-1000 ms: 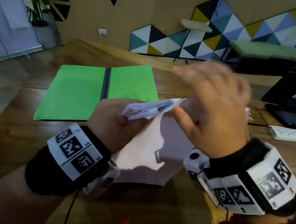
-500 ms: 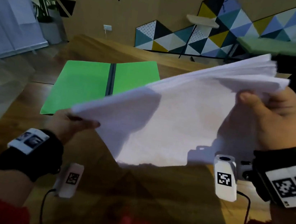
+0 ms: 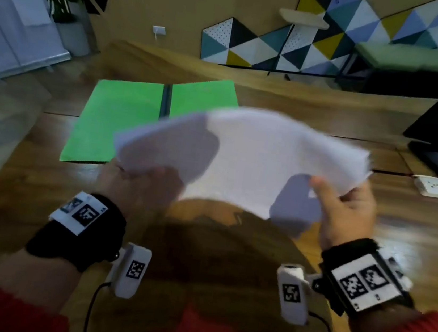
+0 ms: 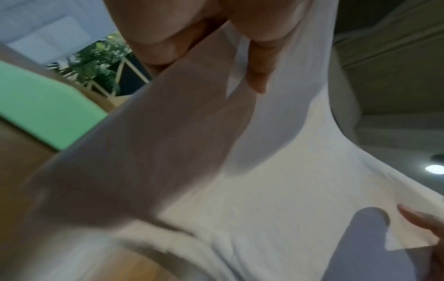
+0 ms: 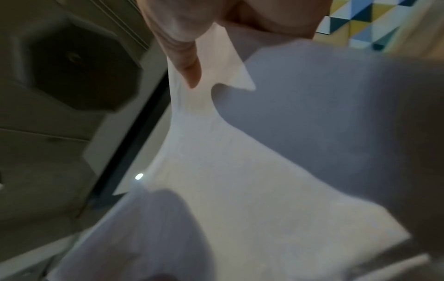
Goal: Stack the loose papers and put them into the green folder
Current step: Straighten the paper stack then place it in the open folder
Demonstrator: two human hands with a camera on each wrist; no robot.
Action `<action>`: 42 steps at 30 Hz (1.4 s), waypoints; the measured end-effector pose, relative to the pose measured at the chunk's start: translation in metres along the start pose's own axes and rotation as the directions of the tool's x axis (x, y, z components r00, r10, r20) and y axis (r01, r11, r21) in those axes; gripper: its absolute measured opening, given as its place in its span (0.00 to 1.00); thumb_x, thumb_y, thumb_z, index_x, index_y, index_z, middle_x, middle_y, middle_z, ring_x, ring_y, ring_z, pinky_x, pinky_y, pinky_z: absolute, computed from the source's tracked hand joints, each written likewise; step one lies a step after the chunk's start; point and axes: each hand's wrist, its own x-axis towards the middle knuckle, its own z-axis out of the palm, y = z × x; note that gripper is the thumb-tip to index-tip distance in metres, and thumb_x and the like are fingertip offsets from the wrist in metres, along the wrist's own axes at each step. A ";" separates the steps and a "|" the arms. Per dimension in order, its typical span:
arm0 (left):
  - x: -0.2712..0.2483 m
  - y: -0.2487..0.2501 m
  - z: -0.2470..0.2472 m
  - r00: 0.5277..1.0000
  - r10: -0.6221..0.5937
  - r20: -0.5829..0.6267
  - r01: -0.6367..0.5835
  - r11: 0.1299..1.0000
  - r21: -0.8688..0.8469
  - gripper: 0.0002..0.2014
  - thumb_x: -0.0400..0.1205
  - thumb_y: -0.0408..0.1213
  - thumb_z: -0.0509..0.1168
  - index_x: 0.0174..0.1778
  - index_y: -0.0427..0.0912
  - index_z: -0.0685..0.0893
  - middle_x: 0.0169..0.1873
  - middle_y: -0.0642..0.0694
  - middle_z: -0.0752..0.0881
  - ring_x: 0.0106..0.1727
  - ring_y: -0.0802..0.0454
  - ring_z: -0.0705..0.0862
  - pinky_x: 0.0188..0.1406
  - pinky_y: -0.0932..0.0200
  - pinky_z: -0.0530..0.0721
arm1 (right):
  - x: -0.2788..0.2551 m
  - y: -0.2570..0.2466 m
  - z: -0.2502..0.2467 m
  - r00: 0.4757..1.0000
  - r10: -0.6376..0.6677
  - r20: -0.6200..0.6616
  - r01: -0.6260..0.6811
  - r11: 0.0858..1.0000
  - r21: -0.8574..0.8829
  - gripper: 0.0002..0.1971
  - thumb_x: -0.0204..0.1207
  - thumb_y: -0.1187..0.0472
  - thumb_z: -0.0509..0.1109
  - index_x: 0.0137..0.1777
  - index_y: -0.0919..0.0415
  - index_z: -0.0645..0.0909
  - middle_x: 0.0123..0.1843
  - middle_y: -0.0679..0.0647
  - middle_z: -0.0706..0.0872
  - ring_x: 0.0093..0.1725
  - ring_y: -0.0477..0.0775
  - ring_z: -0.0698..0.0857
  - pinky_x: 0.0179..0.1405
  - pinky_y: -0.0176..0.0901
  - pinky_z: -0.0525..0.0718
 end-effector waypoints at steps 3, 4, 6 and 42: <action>-0.002 -0.020 0.004 0.993 -0.110 0.045 0.107 0.991 0.080 0.07 0.78 0.26 0.63 0.35 0.37 0.81 0.28 0.54 0.77 0.33 0.54 0.77 0.21 0.76 0.76 | -0.010 0.022 -0.002 0.985 0.174 0.006 -0.169 0.963 -0.209 0.16 0.72 0.72 0.69 0.37 0.46 0.79 0.36 0.47 0.83 0.39 0.48 0.81 0.46 0.47 0.79; -0.002 -0.022 0.005 0.993 -0.114 0.040 0.109 0.988 0.107 0.12 0.78 0.26 0.63 0.30 0.43 0.78 0.28 0.53 0.77 0.34 0.54 0.77 0.21 0.78 0.75 | -0.010 0.023 -0.002 0.982 0.187 -0.011 -0.185 0.961 -0.207 0.17 0.73 0.73 0.68 0.36 0.47 0.78 0.36 0.49 0.81 0.39 0.49 0.79 0.46 0.46 0.78; -0.001 -0.027 0.001 0.996 -0.087 0.024 0.085 0.993 0.077 0.15 0.78 0.27 0.63 0.29 0.49 0.77 0.28 0.53 0.80 0.36 0.52 0.79 0.21 0.79 0.75 | -0.006 0.017 -0.006 0.985 0.167 -0.032 -0.170 0.976 -0.140 0.16 0.74 0.73 0.67 0.35 0.48 0.79 0.35 0.48 0.82 0.38 0.47 0.79 0.43 0.39 0.79; 0.017 -0.026 0.001 0.976 -0.213 0.054 0.220 0.934 -0.281 0.20 0.62 0.54 0.74 0.39 0.42 0.82 0.41 0.37 0.84 0.51 0.41 0.80 0.59 0.43 0.77 | 0.026 0.024 -0.003 0.913 0.255 -0.319 -0.240 0.967 0.087 0.18 0.74 0.67 0.67 0.25 0.53 0.68 0.27 0.47 0.74 0.26 0.38 0.75 0.32 0.28 0.75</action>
